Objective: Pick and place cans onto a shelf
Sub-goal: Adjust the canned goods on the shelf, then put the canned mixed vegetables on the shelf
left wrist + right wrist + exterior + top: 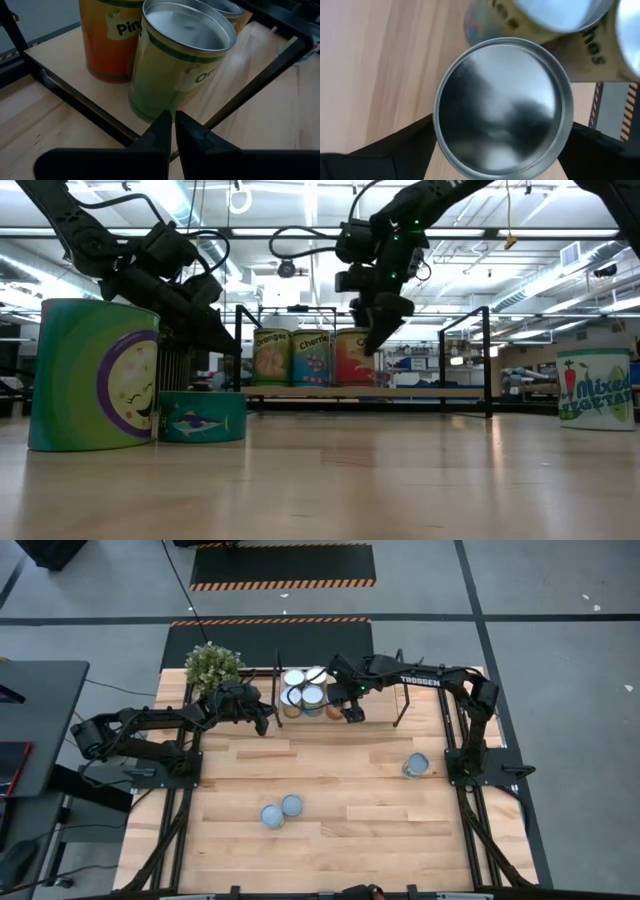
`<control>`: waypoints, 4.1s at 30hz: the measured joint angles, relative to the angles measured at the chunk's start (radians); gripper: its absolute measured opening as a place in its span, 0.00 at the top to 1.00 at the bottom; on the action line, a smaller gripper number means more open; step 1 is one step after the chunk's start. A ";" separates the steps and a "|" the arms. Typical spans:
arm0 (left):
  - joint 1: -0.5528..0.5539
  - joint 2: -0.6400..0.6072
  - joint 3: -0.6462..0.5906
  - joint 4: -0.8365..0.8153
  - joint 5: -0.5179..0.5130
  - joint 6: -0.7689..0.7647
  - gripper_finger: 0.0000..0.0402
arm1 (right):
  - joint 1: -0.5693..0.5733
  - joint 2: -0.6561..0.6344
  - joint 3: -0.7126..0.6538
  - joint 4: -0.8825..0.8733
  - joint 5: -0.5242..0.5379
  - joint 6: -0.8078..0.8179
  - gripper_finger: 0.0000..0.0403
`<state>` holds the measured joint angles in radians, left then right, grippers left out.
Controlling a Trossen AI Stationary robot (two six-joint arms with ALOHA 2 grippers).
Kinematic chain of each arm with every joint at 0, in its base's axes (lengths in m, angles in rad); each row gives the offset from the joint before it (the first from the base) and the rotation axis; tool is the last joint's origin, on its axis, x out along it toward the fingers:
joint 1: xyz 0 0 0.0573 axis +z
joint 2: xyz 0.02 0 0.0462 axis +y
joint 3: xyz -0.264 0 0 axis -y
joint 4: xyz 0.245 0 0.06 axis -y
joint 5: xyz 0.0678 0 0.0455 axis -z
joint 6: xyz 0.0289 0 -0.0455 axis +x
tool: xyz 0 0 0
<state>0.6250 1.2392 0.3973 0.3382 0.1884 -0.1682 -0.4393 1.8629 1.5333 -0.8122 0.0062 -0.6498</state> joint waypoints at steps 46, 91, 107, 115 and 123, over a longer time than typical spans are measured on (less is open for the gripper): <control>0.000 0.000 0.000 -0.024 0.001 0.000 0.93 | 0.020 0.000 0.043 -0.026 0.020 0.698 0.04; -0.884 -0.325 0.114 -0.614 -0.414 -0.165 0.55 | 0.556 -0.414 -0.448 -0.103 0.194 0.859 0.04; -0.887 -0.323 0.114 -0.615 -0.417 -0.222 0.53 | 0.438 -0.504 -0.737 -0.193 0.123 1.074 0.03; -0.887 -0.323 0.114 -0.617 -0.394 -0.273 0.53 | 0.438 -0.503 -0.740 -0.259 0.077 1.100 0.03; -0.886 -0.323 0.114 -0.621 -0.394 -0.268 0.53 | 0.432 -0.503 -0.756 -0.297 0.045 1.122 0.04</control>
<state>-0.2611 0.9162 0.5110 -0.2832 -0.2058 -0.4366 -0.0071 1.3602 0.7774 -1.1088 0.0514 0.4727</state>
